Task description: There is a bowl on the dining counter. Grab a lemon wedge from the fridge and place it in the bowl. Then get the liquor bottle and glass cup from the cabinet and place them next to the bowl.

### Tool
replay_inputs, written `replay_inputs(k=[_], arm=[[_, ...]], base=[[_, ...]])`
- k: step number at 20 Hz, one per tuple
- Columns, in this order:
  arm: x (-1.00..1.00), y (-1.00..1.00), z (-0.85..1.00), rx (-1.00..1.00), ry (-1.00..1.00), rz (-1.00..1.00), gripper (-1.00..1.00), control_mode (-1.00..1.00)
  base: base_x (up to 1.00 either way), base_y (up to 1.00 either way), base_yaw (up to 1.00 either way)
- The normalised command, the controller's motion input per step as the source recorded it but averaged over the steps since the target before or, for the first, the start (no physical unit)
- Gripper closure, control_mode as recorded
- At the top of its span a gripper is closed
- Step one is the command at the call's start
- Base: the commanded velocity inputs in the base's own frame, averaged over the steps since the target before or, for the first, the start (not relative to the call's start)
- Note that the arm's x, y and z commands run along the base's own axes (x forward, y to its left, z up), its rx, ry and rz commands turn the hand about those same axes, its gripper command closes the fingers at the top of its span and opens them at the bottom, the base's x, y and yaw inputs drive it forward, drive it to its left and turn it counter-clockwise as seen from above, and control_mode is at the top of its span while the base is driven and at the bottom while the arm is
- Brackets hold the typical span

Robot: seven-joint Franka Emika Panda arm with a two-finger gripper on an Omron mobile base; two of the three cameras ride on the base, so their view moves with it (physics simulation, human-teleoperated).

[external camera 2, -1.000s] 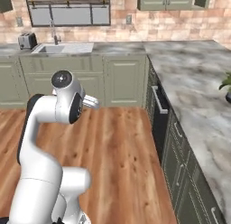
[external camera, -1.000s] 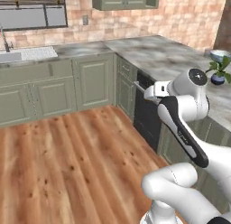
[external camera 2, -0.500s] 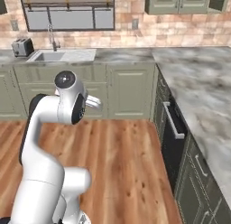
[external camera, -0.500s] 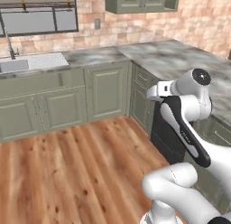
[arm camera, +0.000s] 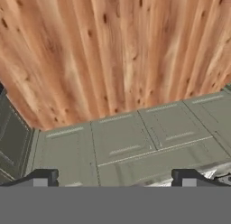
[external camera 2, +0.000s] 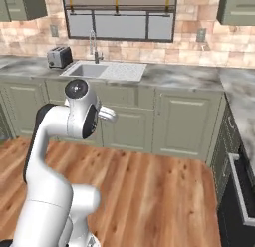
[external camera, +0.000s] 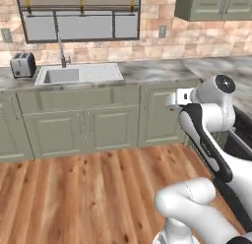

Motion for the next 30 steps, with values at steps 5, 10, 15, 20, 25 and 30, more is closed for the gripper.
replay_inputs(k=[5, 10, 15, 20, 25, 30], arm=[[0.0, 0.0, 0.0, 0.0, 0.0, 0.0, -1.0, 1.0], [0.0, 0.0, 0.0, 0.0, 0.0, 0.0, -1.0, 1.0], [0.0, 0.0, 0.0, 0.0, 0.0, 0.0, -1.0, 1.0], [0.0, 0.0, 0.0, 0.0, 0.0, 0.0, -1.0, 1.0], [0.0, 0.0, 0.0, 0.0, 0.0, 0.0, -1.0, 1.0], [0.0, 0.0, 0.0, 0.0, 0.0, 0.0, -1.0, 1.0]], base=[[1.0, 0.36, 0.45], [1.0, 0.43, 0.49], [1.0, 0.57, 0.48], [1.0, 0.56, 0.46], [0.92, 0.45, 0.33], [0.98, 0.2, 0.29]])
